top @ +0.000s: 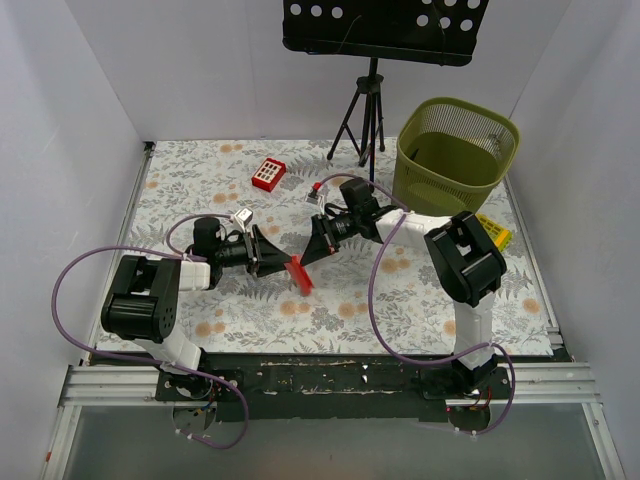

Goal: Put the trash bags into the trash bin

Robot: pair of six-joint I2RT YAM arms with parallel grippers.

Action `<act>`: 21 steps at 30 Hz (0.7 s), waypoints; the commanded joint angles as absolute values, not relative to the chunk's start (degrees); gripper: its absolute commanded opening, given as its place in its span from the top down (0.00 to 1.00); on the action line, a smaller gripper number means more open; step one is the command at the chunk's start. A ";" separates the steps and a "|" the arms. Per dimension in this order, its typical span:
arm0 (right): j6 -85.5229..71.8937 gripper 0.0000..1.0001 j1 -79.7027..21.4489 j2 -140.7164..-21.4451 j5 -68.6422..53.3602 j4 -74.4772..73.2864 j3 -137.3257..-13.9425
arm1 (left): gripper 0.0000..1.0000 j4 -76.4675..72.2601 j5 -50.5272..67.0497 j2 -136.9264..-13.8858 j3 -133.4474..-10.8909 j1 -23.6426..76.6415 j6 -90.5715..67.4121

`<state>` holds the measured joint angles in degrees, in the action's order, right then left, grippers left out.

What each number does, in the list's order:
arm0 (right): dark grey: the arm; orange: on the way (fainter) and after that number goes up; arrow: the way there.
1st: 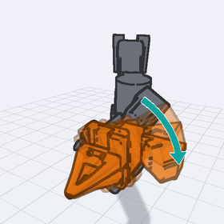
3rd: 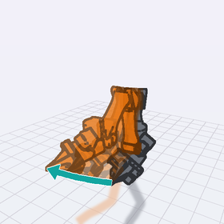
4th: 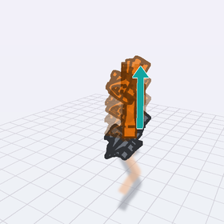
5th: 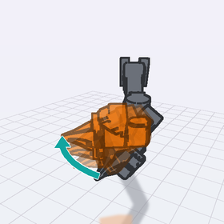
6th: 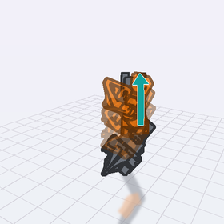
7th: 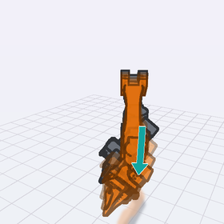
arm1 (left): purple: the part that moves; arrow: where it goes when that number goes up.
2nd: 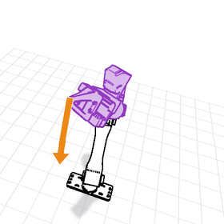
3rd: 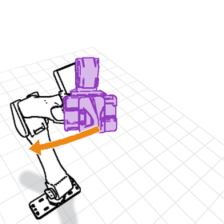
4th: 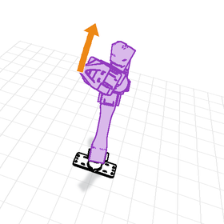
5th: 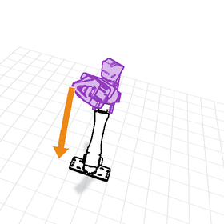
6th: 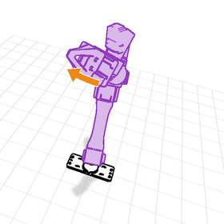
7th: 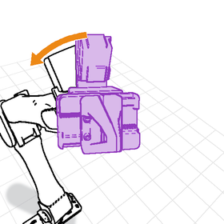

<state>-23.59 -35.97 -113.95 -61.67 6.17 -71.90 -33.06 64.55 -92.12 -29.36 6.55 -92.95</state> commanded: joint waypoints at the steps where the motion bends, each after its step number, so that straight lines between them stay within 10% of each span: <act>1: -20.49 0.99 -34.54 -111.10 -61.70 2.56 -73.39 | 0.48 -25.41 62.06 -90.53 -32.16 6.15 -86.67; 21: -11.00 0.99 -28.48 -106.96 -56.17 -14.75 -82.43 | 0.32 -13.45 46.32 -94.49 -32.52 6.15 -78.39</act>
